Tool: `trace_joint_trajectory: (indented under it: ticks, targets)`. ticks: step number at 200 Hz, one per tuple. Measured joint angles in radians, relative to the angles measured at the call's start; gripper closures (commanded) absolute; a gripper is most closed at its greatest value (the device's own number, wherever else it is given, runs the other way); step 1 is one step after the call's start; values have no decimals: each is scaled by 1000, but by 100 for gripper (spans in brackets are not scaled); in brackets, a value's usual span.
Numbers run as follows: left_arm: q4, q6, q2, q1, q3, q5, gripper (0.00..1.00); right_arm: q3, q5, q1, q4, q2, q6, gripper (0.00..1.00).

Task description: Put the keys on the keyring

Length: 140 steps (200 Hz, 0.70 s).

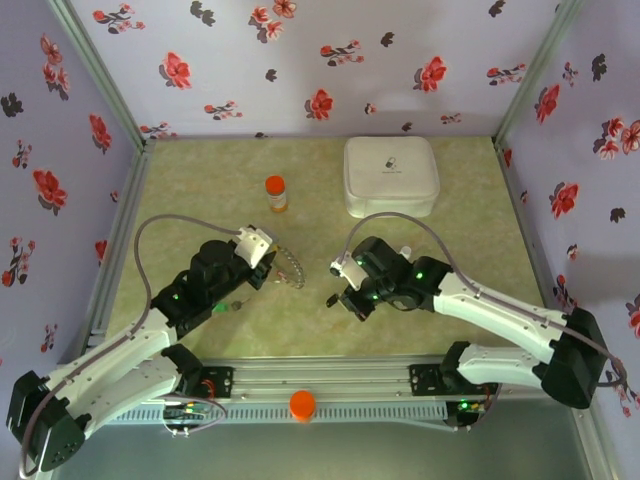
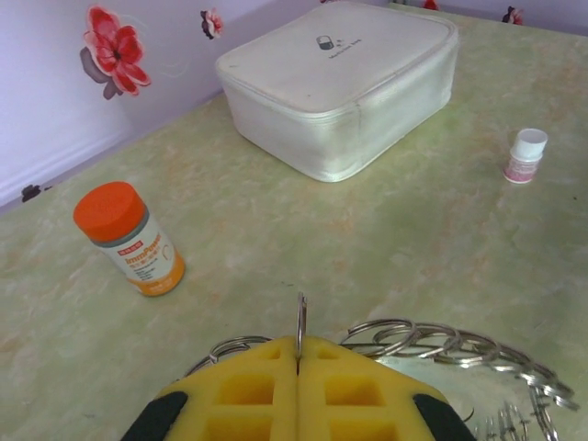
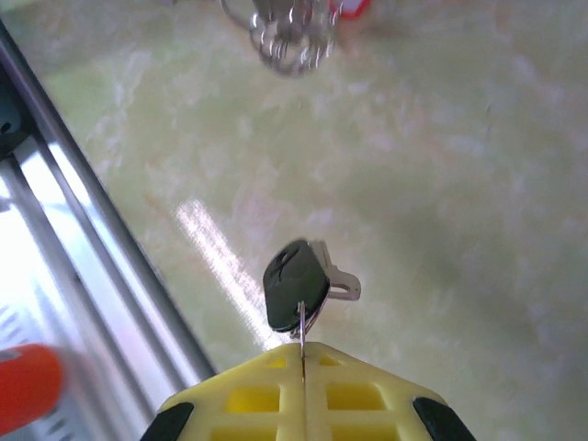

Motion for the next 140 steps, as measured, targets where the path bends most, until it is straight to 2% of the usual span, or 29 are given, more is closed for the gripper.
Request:
trace_joint_trajectory:
  ticks: [33,66,92,140]
  targets:
    - [2,16,1,0,3,-51,100,19,0,55,-115,34,175,100]
    - [6,20,1,0,3,-89,100,19,1,71,-185,136,297,100]
    - [18,18,1,0,3,-103,100,54,24,53,-249,239,304,100]
    - [31,-14,-10,0,-4,-110,100,227,71,-53,-323,435,209,100]
